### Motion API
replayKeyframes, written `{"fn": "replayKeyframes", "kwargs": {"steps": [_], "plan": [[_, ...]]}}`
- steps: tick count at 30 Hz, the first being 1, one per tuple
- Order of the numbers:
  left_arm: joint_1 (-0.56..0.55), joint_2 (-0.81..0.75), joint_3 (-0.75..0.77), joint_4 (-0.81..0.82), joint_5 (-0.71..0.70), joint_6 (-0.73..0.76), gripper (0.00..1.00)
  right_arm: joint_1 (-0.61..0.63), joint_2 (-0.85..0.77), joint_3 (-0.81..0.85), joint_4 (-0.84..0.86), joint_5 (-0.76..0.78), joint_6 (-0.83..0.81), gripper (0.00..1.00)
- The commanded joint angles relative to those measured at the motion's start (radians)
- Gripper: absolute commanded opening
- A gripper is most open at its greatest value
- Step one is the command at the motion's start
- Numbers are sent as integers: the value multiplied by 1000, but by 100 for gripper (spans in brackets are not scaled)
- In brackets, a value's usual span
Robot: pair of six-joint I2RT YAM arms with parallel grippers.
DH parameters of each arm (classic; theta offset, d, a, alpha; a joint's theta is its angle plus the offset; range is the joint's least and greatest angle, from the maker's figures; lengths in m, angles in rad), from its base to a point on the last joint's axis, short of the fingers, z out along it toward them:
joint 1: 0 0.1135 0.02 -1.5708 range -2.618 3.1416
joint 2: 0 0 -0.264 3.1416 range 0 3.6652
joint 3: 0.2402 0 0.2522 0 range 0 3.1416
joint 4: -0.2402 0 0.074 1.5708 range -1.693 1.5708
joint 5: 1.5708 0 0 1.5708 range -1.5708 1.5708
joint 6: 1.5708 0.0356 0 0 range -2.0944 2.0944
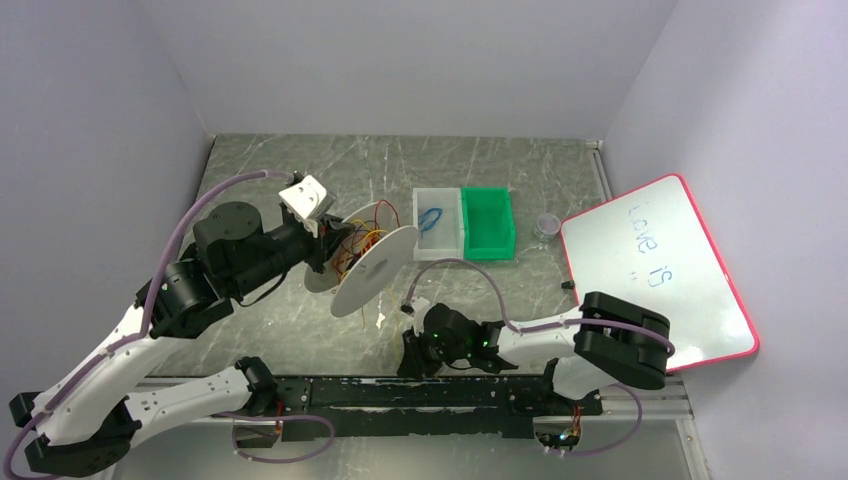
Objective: Wrap the cables
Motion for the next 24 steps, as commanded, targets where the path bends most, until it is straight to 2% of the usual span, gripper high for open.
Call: {"fn": "replayKeyframes", "kwargs": {"steps": [1,3,8,13,24], "plan": [[-5,-2,19,123,-31,-34,7,16,-5,6,1,50,4,9],[-5,5,11,131,-56,-41,7,18,-27,6,-23,64,7,0],[-5,46,-22,170,-178,-96,7,29,-93,31,-130,103,-5,0],[-5,104,-26,201,-317,-174,7,90,-119,124,-301,181,-47,0],[-3,328,87,132,-646,-261,7,236,-90,338,-546,325,-81,0]]}}
